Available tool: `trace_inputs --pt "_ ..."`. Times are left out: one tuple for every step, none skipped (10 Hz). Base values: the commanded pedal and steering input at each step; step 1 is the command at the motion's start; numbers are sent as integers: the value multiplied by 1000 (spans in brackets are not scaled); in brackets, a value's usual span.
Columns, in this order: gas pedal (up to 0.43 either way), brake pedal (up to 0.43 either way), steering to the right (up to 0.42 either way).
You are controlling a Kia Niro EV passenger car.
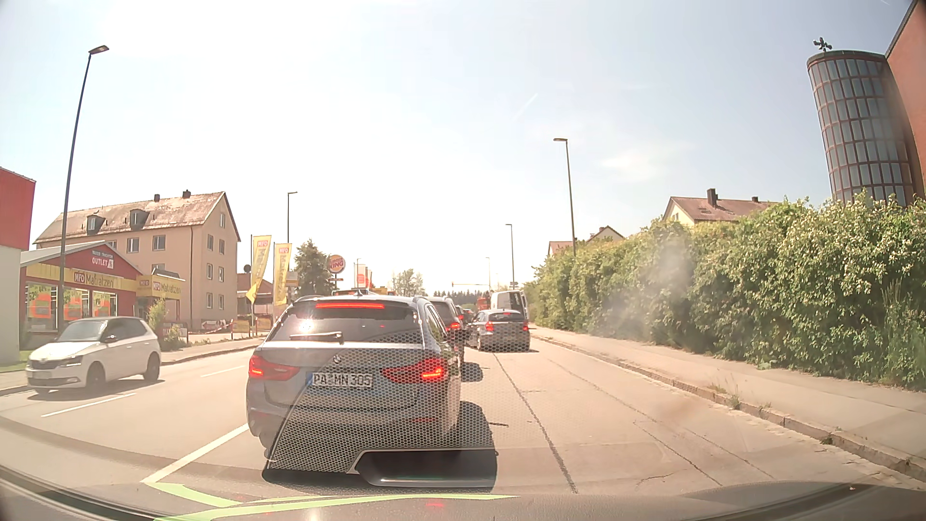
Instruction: Follow the waypoints while adhering to traffic rules and regulations
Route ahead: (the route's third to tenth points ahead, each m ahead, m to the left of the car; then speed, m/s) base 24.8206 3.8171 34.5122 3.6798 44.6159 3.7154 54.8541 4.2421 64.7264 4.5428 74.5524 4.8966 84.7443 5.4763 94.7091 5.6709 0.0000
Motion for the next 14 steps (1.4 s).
trace_inputs --pt "0 360 -9" --pt "0 360 -9" --pt "0 360 -9" --pt "0 360 -9" --pt "0 360 -9" --pt "0 360 -9" --pt "0 360 -9" --pt "0 360 -9" --pt "0 360 -9" --pt "0 360 -9" --pt "0 360 -9" --pt "0 354 -9" --pt "0 360 -9" --pt "0 360 -9"
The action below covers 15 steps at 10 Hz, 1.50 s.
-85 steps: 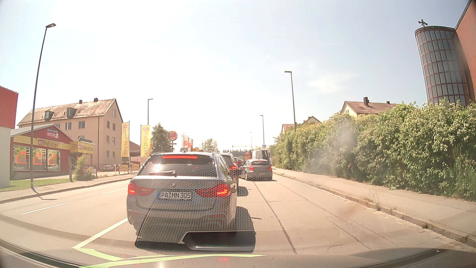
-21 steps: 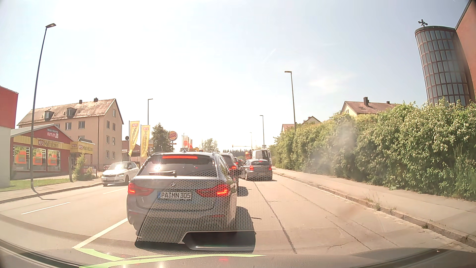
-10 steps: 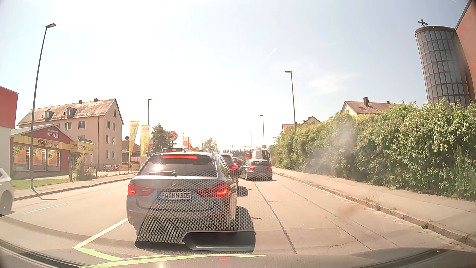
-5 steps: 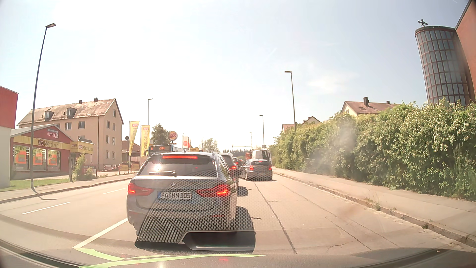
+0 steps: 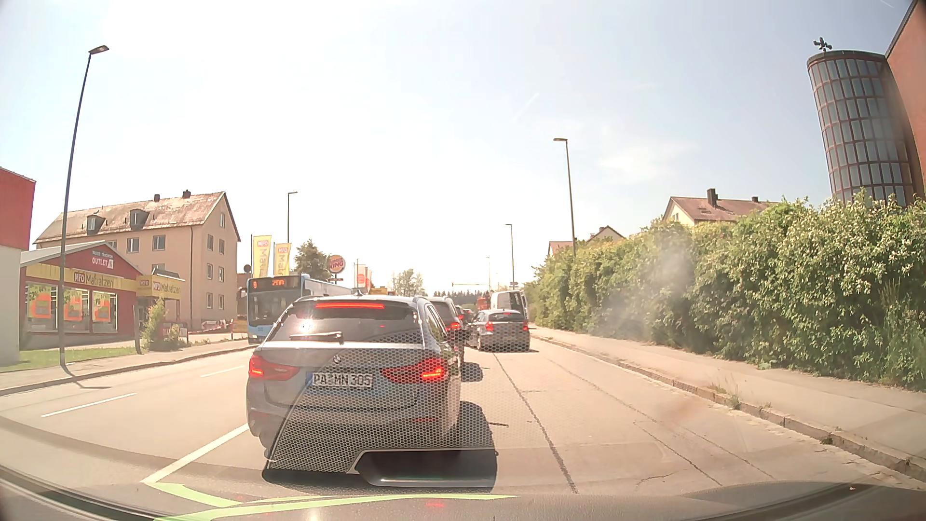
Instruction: Follow the waypoints while adhering to traffic rules and regulations
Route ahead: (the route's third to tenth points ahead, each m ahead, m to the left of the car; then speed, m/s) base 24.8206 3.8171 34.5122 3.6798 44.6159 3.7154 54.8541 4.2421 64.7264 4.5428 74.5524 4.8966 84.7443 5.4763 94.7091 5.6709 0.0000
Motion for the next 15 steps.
trace_inputs --pt "0 360 -9" --pt "0 360 -9" --pt "0 360 -9" --pt "0 360 -9" --pt "0 360 -9" --pt "0 354 -9" --pt "0 360 -9" --pt "0 360 -9" --pt "0 360 -9" --pt "0 360 -9" --pt "0 354 -9" --pt "0 360 -9" --pt "0 360 -9" --pt "0 360 -9" --pt "0 360 -9"
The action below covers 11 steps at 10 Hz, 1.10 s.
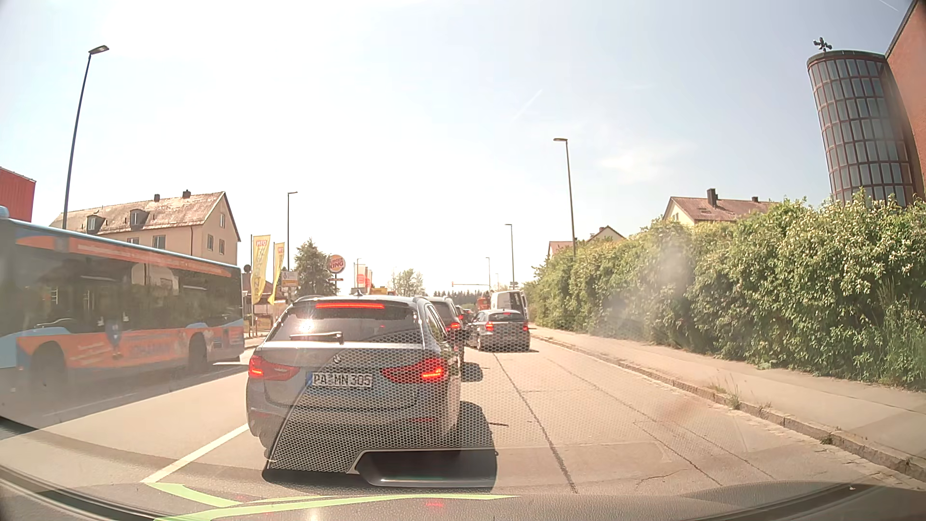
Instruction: Follow the waypoints while adhering to traffic rules and regulations
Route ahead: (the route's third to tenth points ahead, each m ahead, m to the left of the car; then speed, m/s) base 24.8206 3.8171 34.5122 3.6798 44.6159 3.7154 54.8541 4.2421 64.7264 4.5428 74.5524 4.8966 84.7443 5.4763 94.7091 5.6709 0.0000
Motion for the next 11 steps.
trace_inputs --pt "0 354 -9" --pt "0 360 -9" --pt "0 360 -9" --pt "0 354 -9" --pt "0 360 -9" --pt "0 360 -9" --pt "0 360 -9" --pt "0 360 -9" --pt "0 354 -9" --pt "0 360 -9" --pt "0 360 -9"
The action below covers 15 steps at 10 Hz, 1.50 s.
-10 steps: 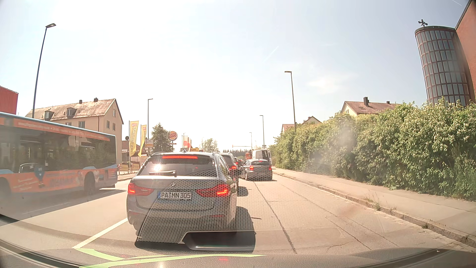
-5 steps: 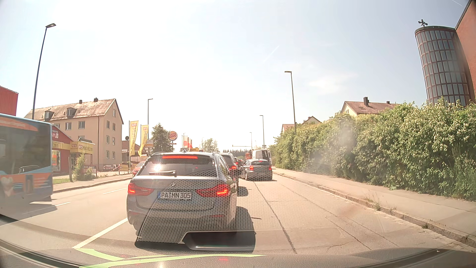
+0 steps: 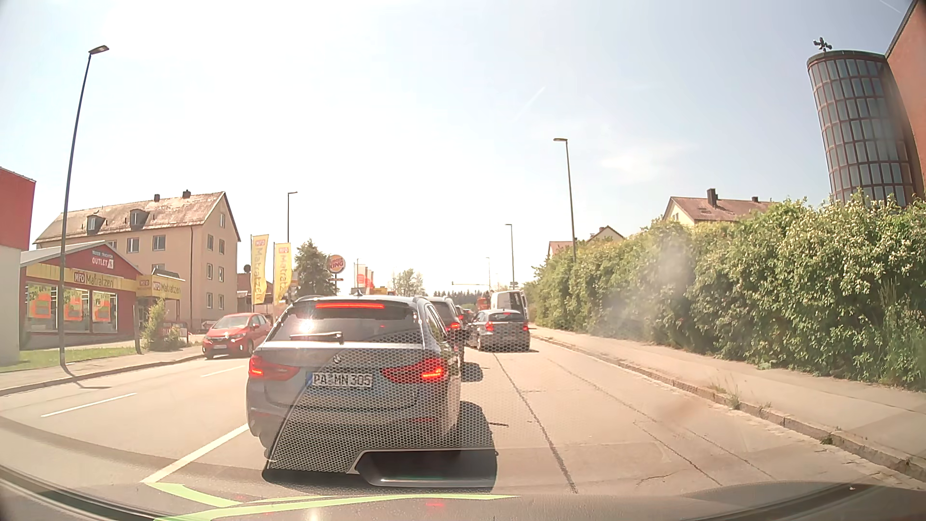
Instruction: Follow the waypoints while adhering to traffic rules and regulations
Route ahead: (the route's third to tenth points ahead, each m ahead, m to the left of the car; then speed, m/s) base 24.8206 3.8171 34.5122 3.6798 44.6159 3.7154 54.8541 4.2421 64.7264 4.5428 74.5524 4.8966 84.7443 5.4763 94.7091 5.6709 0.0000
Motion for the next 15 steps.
trace_inputs --pt "0 360 -9" --pt "0 360 -9" --pt "0 360 -9" --pt "0 360 -9" --pt "0 360 -9" --pt "0 360 -9" --pt "0 360 -9" --pt "0 360 -9" --pt "0 360 -9" --pt "0 360 -9" --pt "0 360 -9" --pt "0 360 -9" --pt "0 354 -9" --pt "0 360 -9" --pt "0 360 -9"
